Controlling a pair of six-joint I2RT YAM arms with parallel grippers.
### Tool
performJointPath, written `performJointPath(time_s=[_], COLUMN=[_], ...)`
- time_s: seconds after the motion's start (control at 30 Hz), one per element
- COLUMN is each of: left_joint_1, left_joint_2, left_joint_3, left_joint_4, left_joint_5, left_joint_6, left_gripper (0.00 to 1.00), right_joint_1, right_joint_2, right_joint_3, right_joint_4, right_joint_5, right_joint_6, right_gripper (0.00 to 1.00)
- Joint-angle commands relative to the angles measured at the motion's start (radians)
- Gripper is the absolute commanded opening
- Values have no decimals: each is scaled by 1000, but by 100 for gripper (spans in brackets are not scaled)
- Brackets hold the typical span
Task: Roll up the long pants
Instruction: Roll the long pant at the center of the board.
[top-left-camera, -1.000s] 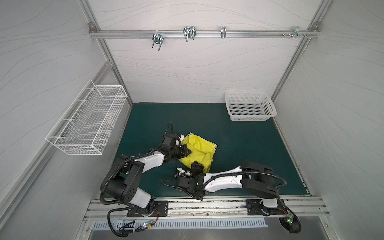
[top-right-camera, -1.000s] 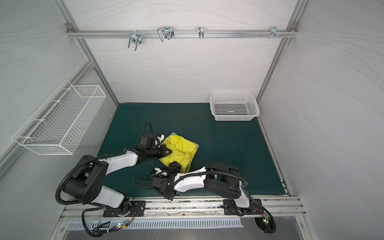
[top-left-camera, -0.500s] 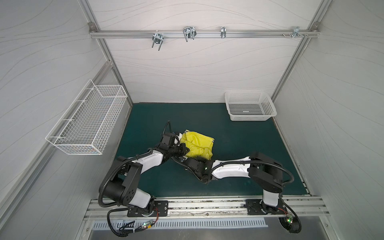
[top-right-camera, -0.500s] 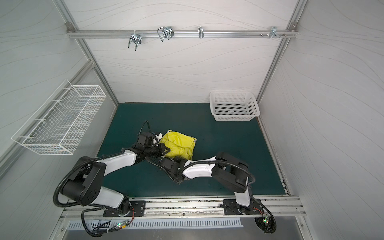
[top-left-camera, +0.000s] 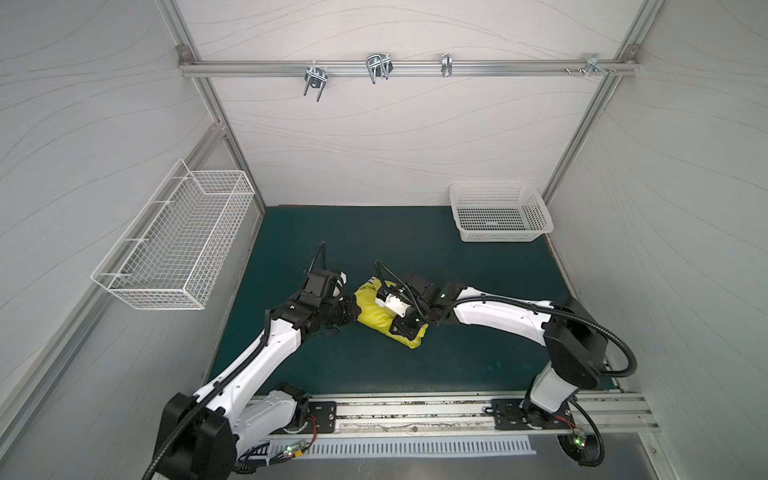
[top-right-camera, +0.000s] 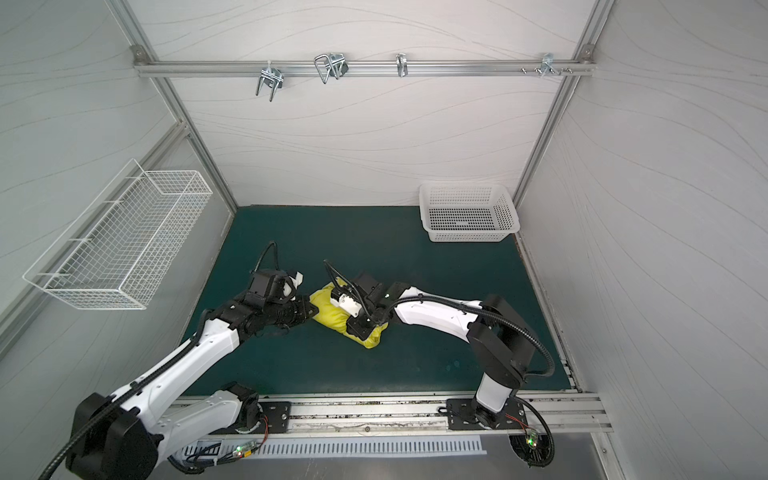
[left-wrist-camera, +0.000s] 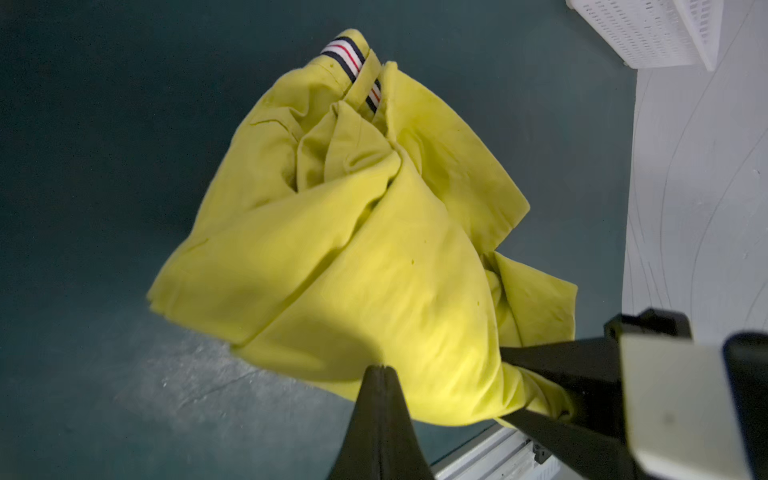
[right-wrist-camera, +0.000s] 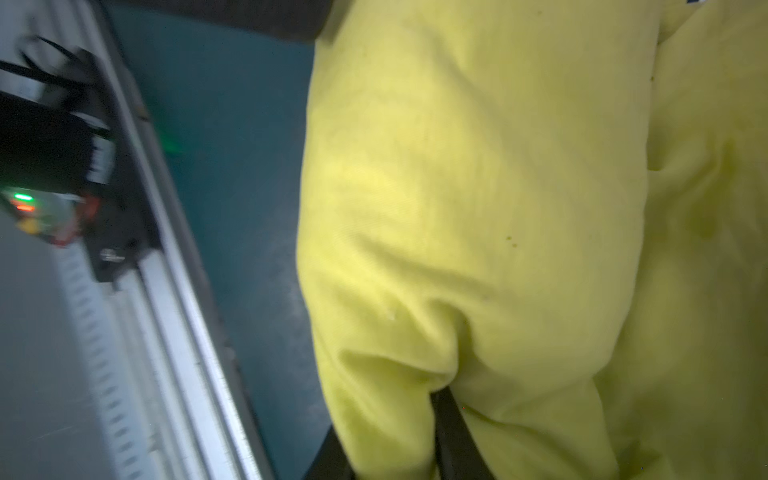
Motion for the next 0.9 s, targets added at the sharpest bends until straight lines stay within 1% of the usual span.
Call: performJointPath(time_s=[0.0,0.07,0.13,0.27,0.3,0.37,0.57,0.87], left_joint_1=[-11,-14,-16,-19,-21,-21,-27,-33], left_joint_2=[-40,-45,-33,20,37,66,152,385], left_joint_3=[49,54,54,55,57,69,141,251], left_joint_4=[-94,-96,-85,-35,-22,-3,35,114], left_joint_5=[-42,-45,-48,-37,-38,-37,-37,-34], left_joint_6=[-3,1,1,9,10,19,33,60], left_gripper=[0,0,0,0,0,0,0,0], right_joint_1=[-82,-133,-179,-221,-225,-230,-268,-314], right_joint_2=[-33,-25,14,107,125,156,242,312], right_joint_3=[-7,-24,-28,-34,-29,-28,-20,-33], right_joint_4=[37,100,134,188,183,216,248,328], right_joint_5=[-418,-510,-586,-660,-649,-676,-687,-734], right_joint_6=[165,232,287,350,356,370,404,468], right_gripper=[7,7,8,8,8,8,8,8])
